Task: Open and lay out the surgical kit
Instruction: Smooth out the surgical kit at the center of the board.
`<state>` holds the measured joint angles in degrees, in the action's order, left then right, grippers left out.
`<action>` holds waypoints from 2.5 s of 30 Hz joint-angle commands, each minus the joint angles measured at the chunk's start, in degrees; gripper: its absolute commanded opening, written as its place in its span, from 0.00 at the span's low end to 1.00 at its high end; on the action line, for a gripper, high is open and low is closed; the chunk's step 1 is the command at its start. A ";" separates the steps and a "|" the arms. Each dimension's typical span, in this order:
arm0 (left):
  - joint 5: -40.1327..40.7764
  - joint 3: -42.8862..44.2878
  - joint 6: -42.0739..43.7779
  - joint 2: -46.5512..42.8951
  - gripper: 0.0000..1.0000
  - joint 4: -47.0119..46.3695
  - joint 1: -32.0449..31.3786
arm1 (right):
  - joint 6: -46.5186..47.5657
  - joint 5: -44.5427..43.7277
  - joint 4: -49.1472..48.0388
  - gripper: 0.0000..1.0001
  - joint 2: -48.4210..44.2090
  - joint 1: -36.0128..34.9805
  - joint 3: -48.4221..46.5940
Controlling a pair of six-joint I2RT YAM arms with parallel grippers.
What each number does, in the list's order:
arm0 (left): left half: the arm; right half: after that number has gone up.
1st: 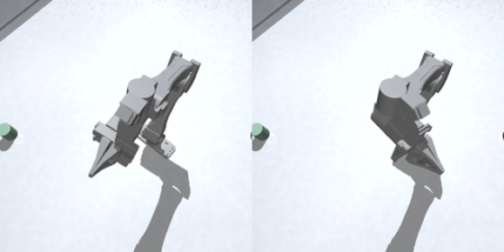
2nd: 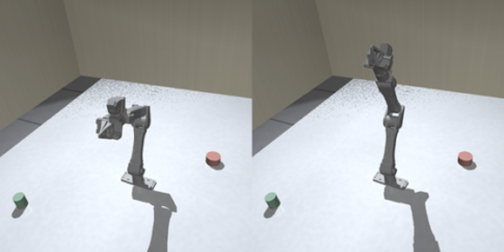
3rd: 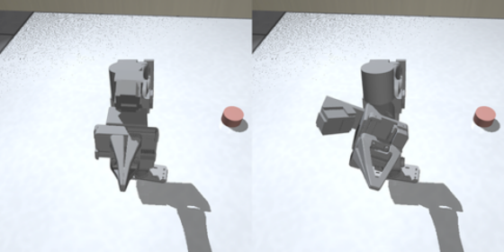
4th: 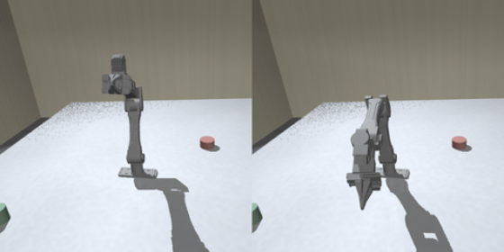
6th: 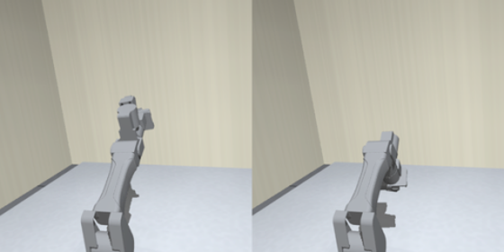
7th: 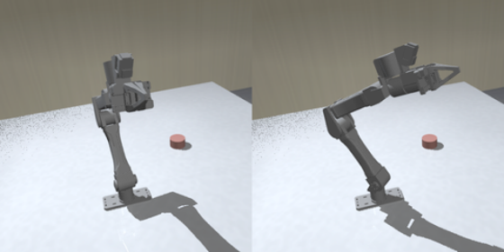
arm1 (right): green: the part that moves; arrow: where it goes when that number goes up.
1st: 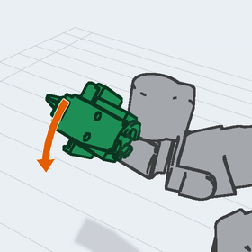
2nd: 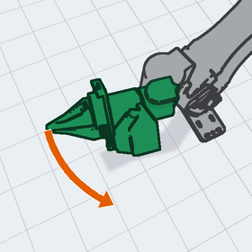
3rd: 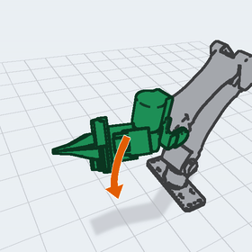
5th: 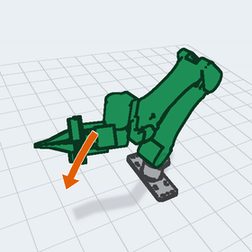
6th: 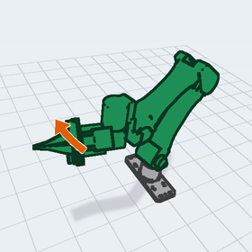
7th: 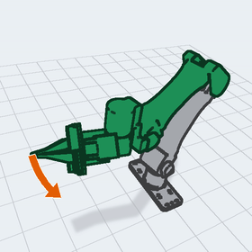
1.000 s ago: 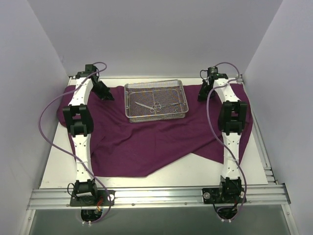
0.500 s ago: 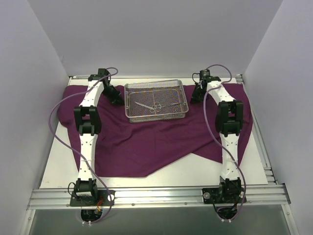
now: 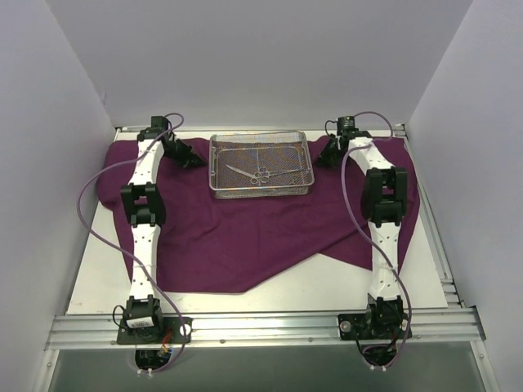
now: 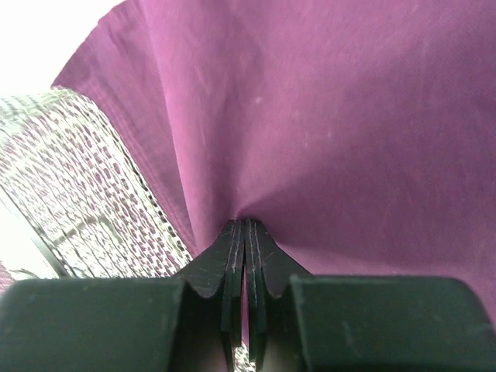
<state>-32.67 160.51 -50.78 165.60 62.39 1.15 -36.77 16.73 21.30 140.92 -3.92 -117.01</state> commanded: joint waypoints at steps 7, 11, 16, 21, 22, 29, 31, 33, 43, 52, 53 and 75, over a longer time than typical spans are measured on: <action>2.78 2.09 -3.88 7.29 0.02 -11.33 3.77 | -3.48 -2.41 1.11 0.00 9.36 5.41 -1.90; 3.31 -2.11 -2.04 0.79 0.12 -12.47 4.47 | -0.32 -0.66 4.01 0.00 11.83 6.21 -8.92; 7.07 -3.53 1.99 -10.00 0.30 -7.04 6.32 | 1.88 1.55 4.45 0.05 9.29 5.86 -11.04; 17.79 -9.74 11.75 -20.74 0.38 2.54 6.41 | 2.41 1.64 6.65 0.18 5.16 5.33 -14.03; 19.99 -11.60 13.50 -24.50 0.39 5.26 5.89 | 2.50 1.46 6.91 0.23 2.98 5.16 -14.03; 32.12 -37.17 20.71 -41.92 0.43 5.55 2.47 | 3.90 1.63 6.04 0.34 -11.62 2.26 0.53; 35.12 -43.66 21.60 -45.69 0.49 5.29 0.53 | 4.78 2.07 5.51 0.38 -16.44 1.64 4.84; 37.05 -47.63 22.13 -47.90 0.51 5.11 -2.53 | 6.35 2.95 5.77 0.41 -19.36 0.68 10.12; 42.07 -62.76 20.91 -51.08 0.48 1.33 -8.88 | 12.16 3.66 6.21 0.45 -35.26 -0.91 28.85; 47.25 -67.78 19.93 -50.37 0.46 1.33 -9.85 | 12.87 4.89 6.12 0.45 -36.33 -0.82 30.53; 47.34 -68.13 19.85 -50.29 0.46 1.42 -9.85 | 12.87 5.15 6.04 0.45 -36.33 -0.82 30.70; 48.40 -72.88 19.67 -47.48 0.45 2.47 -10.03 | 12.34 7.26 4.36 0.45 -35.37 -0.82 31.23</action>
<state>14.85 87.90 -30.83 117.40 64.88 -9.21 -25.19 22.87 25.82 107.20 -4.91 -86.24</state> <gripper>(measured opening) 0.453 0.447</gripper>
